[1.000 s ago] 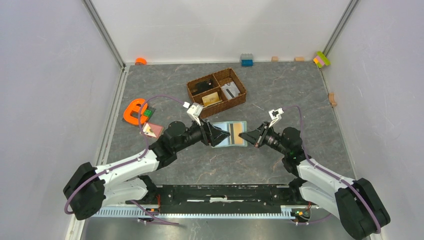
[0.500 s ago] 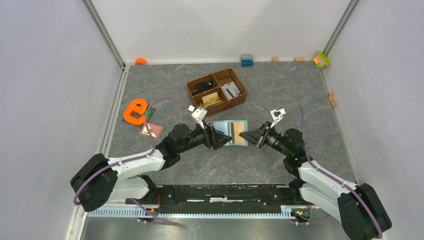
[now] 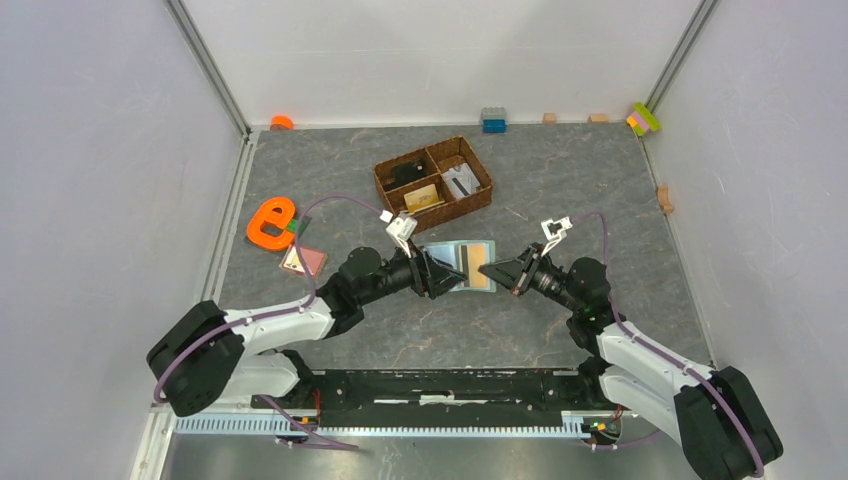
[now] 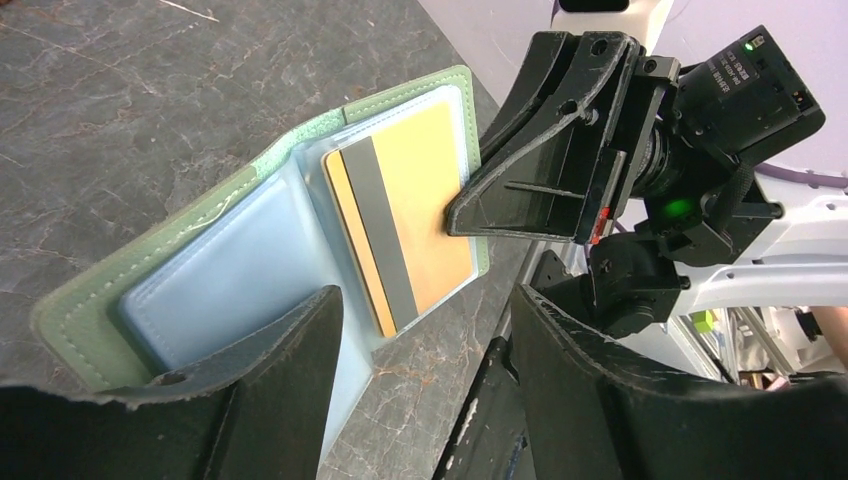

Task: Take the credit cards out of the card holder
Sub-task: Remove the credit card from the card holder.

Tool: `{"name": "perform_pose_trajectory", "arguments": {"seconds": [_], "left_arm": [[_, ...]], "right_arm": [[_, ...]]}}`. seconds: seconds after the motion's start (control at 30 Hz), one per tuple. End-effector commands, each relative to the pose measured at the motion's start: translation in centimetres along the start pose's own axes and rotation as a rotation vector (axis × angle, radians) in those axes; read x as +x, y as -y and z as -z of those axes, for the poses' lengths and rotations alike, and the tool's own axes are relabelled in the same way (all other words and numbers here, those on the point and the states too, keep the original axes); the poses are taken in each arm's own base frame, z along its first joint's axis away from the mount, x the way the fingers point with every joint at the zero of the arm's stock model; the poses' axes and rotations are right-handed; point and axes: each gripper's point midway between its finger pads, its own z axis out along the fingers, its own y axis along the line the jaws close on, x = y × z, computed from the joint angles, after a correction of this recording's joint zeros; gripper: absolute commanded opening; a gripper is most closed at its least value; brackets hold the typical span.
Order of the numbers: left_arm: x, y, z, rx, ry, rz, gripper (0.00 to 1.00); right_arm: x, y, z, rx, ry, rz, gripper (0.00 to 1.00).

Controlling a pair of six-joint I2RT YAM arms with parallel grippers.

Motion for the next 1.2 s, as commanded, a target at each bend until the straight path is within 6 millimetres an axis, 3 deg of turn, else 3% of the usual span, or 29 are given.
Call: {"name": "perform_pose_trajectory", "arguments": {"seconds": [0.0, 0.37, 0.7, 0.87, 1.17], "left_arm": [[-1.0, 1.6, -0.5, 0.061, 0.020, 0.016, 0.67], [-0.7, 1.7, -1.3, 0.104, -0.030, 0.087, 0.60], [-1.8, 4.0, -0.5, 0.253, -0.001, 0.122, 0.45], [-2.2, 4.9, -0.1, 0.312, 0.012, 0.140, 0.31], [-2.4, 6.4, 0.3, 0.414, 0.001, 0.152, 0.32]], "right_arm": [[-1.1, -2.3, 0.1, -0.108, 0.039, 0.044, 0.00], [-1.1, -3.5, 0.2, -0.168, 0.033, 0.037, 0.00], [-0.9, -3.3, 0.0, -0.174, 0.017, 0.031, 0.00], [-0.6, -2.7, -0.4, -0.153, -0.004, 0.027, 0.00], [0.1, -2.9, -0.8, -0.171, -0.039, 0.014, 0.00]]}}
